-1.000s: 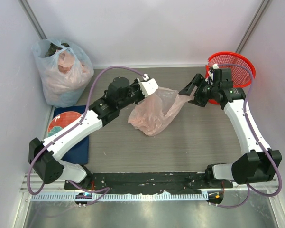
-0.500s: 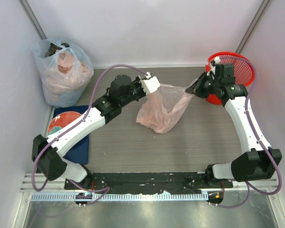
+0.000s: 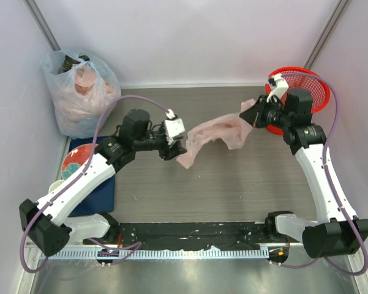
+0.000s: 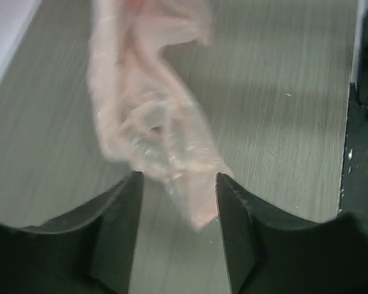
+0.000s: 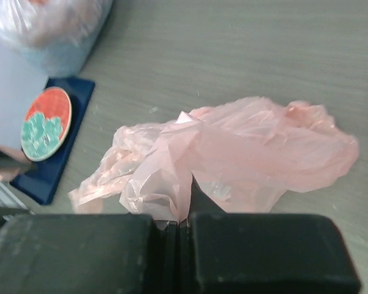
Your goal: Put the trash bags into the trash bin
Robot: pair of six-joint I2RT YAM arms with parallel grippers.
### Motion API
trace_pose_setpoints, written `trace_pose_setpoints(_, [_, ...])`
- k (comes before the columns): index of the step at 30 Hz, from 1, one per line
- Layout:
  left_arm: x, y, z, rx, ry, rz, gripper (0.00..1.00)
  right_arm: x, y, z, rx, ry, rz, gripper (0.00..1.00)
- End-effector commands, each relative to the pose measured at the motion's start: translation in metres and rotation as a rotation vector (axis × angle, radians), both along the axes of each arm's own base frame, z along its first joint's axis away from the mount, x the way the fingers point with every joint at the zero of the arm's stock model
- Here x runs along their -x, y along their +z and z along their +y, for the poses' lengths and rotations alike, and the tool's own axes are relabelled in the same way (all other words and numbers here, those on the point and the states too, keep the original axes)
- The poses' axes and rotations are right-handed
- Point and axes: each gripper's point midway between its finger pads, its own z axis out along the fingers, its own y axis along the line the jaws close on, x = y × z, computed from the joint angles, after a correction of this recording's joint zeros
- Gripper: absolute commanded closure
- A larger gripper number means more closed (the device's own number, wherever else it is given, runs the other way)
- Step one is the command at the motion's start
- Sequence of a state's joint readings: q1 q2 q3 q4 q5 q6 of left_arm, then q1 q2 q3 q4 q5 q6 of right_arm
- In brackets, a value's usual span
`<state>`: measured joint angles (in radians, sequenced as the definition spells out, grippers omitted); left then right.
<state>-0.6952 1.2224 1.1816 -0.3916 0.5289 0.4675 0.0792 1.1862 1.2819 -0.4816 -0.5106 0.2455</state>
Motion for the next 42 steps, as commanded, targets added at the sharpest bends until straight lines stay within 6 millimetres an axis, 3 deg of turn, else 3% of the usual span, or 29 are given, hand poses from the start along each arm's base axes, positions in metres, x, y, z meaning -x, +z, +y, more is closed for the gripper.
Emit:
trace_pose_setpoints(1, [-0.018, -0.006, 0.037, 0.265, 0.352, 0.395, 0.39, 0.016, -0.021, 0.000, 0.050, 0.047, -0.042, 0.99])
trace_pose_setpoints(3, [-0.026, -0.013, 0.055, 0.376, 0.488, 0.540, 0.35, 0.019, -0.028, -0.001, 0.031, 0.026, -0.024, 0.99])
trace_pose_setpoints(4, [-0.025, -0.030, 0.056, 0.382, 0.513, 0.597, 0.23, 0.019, -0.030, -0.002, 0.024, 0.014, -0.016, 0.99])
trace_pose_setpoints(6, [-0.021, -0.038, 0.048, 0.433, 0.513, 0.715, 0.13, 0.018, -0.035, -0.003, 0.010, -0.007, 0.008, 0.99])
trace_pose_setpoints(8, [-0.019, -0.058, 0.041, 0.452, 0.511, 0.803, 0.00, 0.017, -0.036, -0.003, -0.010, -0.031, 0.025, 0.99])
trace_pose_setpoints(13, [-0.051, -0.116, 0.043, 0.508, 0.724, 0.988, 0.00, 0.024, -0.041, -0.003, -0.023, -0.035, 0.045, 0.99])
trace_pose_setpoints(15, [-0.062, -0.125, 0.040, 0.541, 0.731, 1.012, 0.00, 0.029, -0.045, -0.004, -0.020, -0.038, 0.052, 0.99])
trace_pose_setpoints(18, [-0.056, -0.128, 0.026, 0.570, 0.635, 1.076, 0.00, 0.033, -0.048, -0.004, -0.027, -0.045, 0.066, 0.99])
trace_pose_setpoints(22, [-0.047, -0.155, 0.012, 0.557, 0.565, 1.217, 0.00, 0.032, -0.046, -0.005, -0.043, -0.058, 0.068, 0.99])
trace_pose_setpoints(25, [-0.047, -0.157, 0.001, 0.589, 0.492, 1.293, 0.00, 0.031, -0.046, -0.004, -0.053, -0.059, 0.073, 0.99])
trace_pose_setpoints(26, [-0.049, -0.149, -0.003, 0.617, 0.436, 1.281, 0.01, 0.031, -0.046, -0.003, -0.056, -0.059, 0.075, 0.99])
trace_pose_setpoints(28, [-0.051, -0.148, -0.009, 0.642, 0.412, 1.333, 0.05, 0.032, -0.047, -0.004, -0.050, -0.059, 0.073, 0.99])
trace_pose_setpoints(32, [-0.046, -0.119, -0.017, 0.707, 0.273, 1.352, 0.39, 0.030, -0.047, -0.009, -0.028, -0.087, 0.068, 0.99])
trace_pose_setpoints(34, [-0.039, -0.111, -0.017, 0.703, 0.224, 1.351, 0.44, 0.029, -0.046, -0.012, -0.020, -0.098, 0.060, 0.99])
trace_pose_setpoints(36, [-0.036, -0.103, -0.015, 0.708, 0.212, 1.336, 0.65, 0.028, -0.047, -0.014, -0.012, -0.108, 0.058, 0.99])
trace_pose_setpoints(38, [-0.038, -0.093, -0.009, 0.706, 0.223, 1.283, 1.00, 0.024, -0.045, -0.018, 0.015, -0.127, 0.039, 0.99])
trace_pose_setpoints(41, [-0.062, -0.084, 0.010, 0.678, 0.349, 1.233, 1.00, 0.014, -0.039, -0.027, 0.060, -0.150, 0.006, 0.99])
trace_pose_setpoints(42, [-0.073, -0.064, 0.025, 0.658, 0.365, 1.053, 1.00, 0.009, -0.039, -0.029, 0.070, -0.154, 0.002, 0.99])
